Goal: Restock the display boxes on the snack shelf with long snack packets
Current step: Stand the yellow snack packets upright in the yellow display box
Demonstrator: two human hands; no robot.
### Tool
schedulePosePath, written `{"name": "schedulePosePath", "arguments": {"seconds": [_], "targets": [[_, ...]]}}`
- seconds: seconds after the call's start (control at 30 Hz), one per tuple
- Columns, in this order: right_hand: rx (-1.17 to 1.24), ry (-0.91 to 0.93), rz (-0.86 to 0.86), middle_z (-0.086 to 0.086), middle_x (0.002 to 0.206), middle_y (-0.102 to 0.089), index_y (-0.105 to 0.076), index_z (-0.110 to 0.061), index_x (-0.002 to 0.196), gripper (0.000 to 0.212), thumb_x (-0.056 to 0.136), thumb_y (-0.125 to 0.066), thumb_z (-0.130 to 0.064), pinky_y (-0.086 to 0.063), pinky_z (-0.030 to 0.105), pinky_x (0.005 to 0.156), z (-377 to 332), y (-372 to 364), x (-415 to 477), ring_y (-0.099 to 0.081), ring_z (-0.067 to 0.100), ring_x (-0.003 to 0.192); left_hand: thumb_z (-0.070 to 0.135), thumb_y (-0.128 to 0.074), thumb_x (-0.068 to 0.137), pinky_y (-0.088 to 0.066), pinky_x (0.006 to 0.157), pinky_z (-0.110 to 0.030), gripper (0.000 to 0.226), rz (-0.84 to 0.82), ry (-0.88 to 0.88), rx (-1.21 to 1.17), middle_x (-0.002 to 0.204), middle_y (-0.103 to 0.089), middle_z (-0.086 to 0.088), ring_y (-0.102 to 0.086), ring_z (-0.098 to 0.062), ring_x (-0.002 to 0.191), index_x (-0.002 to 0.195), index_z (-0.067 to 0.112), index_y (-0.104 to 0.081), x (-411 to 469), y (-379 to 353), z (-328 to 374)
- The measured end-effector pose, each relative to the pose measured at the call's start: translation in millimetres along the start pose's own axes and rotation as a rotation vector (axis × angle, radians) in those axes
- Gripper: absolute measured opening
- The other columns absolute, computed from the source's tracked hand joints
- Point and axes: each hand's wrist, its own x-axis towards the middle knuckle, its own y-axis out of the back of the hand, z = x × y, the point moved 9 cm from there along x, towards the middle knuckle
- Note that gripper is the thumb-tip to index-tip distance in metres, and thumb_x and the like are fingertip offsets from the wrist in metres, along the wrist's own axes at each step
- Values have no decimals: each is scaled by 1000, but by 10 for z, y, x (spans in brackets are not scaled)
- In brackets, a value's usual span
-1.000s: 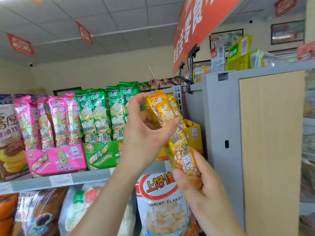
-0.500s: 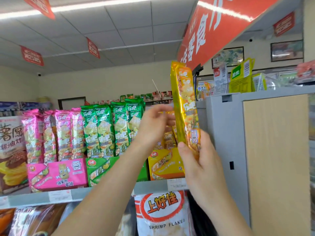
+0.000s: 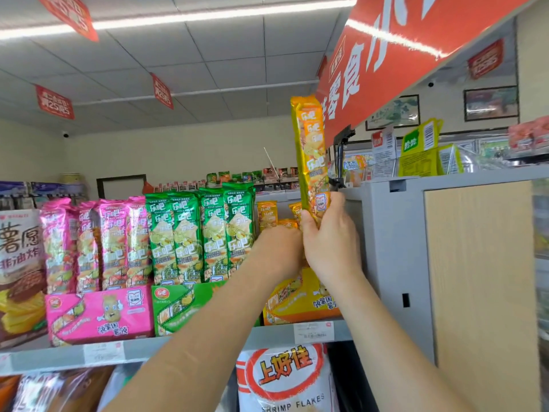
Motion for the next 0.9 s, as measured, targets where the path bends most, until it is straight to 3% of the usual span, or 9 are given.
{"name": "schedulePosePath", "arguments": {"seconds": [0.07, 0.17, 0.3, 0.37, 0.4, 0.53, 0.6, 0.8, 0.9], "targets": [[-72, -45, -3, 12, 119, -60, -40, -8, 126, 38, 97, -55, -27, -38, 29, 68, 103, -26, 2, -60, 30, 104, 13, -54, 93, -41, 61, -34, 6, -7, 27, -30, 95, -67, -8, -65, -29, 91, 98, 10, -57, 38, 19, -28], [-143, -58, -27, 13, 117, -59, -40, -7, 121, 34, 96, -56, -24, -35, 28, 66, 213, -44, -86, -60, 30, 102, 8, -51, 93, -46, 62, -36, 17, -51, 141, -230, 87, -64, -14, -65, -34, 91, 76, 8, -51, 112, 30, -163], [-173, -43, -83, 12, 115, -64, -41, -10, 120, 33, 96, -57, -27, -40, 29, 63, 262, -85, -160, -64, 30, 99, 4, -41, 95, -60, 76, -43, 28, 133, 341, -1120, 92, -74, -17, -70, -31, 82, 93, 4, -68, 65, 83, -360], [-162, -40, -119, 10, 112, -67, -43, -12, 119, 35, 96, -59, -32, -48, 32, 66, 258, -108, -167, -66, 29, 97, 15, -43, 99, -61, 66, -30, 28, 253, 410, -1554, 78, -76, -1, -71, -14, 68, 97, 13, -71, -6, 72, -374], [-148, -32, -142, 8, 110, -69, -44, -13, 120, 37, 95, -60, -35, -51, 34, 68, 251, -126, -174, -67, 29, 96, 24, -48, 99, -58, 65, -26, 23, 301, 395, -1597, 77, -76, 3, -71, -9, 69, 100, 18, -70, -27, 106, -373], [-18, 9, -213, 4, 103, -71, -53, -21, 127, 36, 94, -53, -34, -55, 39, 72, 193, -168, -192, -66, 22, 84, 23, -68, 90, -54, 79, -35, 46, 423, 307, -1171, 92, -68, 9, -69, -17, 88, 132, 20, -48, -94, 300, -397], [69, -8, -183, 3, 103, -72, -61, -23, 123, 32, 96, -45, -28, -50, 32, 65, 200, -135, -149, -60, 12, 75, 17, -66, 91, -51, 75, -36, 61, 550, 290, -1005, 98, -69, 4, -67, -23, 86, 143, 19, -35, -214, 414, -442], [12, 20, -372, 4, 120, -68, -55, -24, 127, 31, 98, -48, -35, -52, 47, 89, 119, -294, -161, -62, 27, 110, 13, -51, 98, -50, 73, -47, 75, 538, 273, -931, 97, -69, -16, -64, -37, 82, 155, 19, -4, -448, 363, -343], [0, 42, -439, 3, 122, -66, -56, -26, 119, 22, 99, -49, -30, -51, 45, 91, 73, -325, -148, -60, 26, 111, 16, -49, 100, -43, 62, -39, 74, 510, 301, -816, 92, -69, -16, -61, -35, 75, 155, 14, 1, -520, 311, -348]]}}
